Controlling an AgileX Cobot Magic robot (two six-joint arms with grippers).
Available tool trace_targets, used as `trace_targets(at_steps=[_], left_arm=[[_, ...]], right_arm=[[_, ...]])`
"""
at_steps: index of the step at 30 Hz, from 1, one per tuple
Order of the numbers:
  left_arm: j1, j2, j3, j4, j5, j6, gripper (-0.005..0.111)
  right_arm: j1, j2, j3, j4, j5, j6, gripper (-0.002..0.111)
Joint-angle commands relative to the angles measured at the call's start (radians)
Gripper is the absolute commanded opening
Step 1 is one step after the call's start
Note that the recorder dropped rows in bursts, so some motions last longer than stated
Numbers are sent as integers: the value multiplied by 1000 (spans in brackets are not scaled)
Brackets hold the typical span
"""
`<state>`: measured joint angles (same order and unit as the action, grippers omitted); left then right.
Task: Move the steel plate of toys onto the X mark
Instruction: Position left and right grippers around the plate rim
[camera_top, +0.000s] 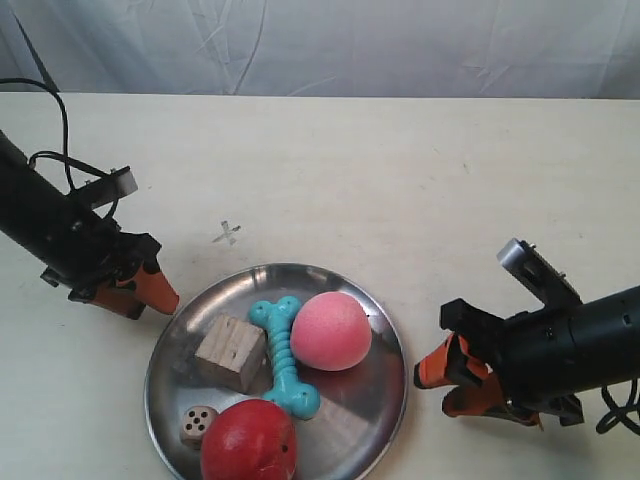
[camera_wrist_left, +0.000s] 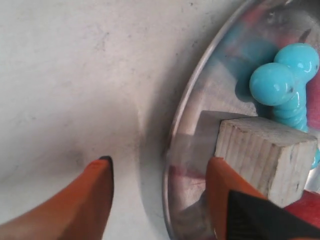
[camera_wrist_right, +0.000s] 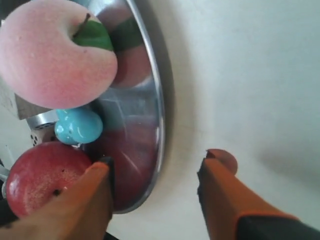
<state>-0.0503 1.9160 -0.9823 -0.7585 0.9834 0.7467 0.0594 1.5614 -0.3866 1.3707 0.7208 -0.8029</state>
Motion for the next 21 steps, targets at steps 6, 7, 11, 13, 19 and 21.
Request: trace_targets(at_steps=[6, 7, 11, 13, 19, 21], left_arm=[[-2, -2, -1, -19, 8, 21, 54], [-2, -2, -1, -20, 8, 21, 54], [-2, -2, -1, -20, 19, 21, 54], [-2, -2, -1, -22, 19, 21, 54], [-39, -2, -1, -22, 19, 23, 54], [-61, -2, -1, -3, 3, 23, 54]], right_arm=[[73, 1, 97, 222, -40, -148, 51], [100, 1, 97, 240, -51, -148, 51], [228, 1, 97, 374, -158, -173, 51], [274, 1, 97, 374, -202, -173, 51], [302, 1, 93, 374, -240, -173, 51], [302, 1, 93, 374, -240, -173, 51]])
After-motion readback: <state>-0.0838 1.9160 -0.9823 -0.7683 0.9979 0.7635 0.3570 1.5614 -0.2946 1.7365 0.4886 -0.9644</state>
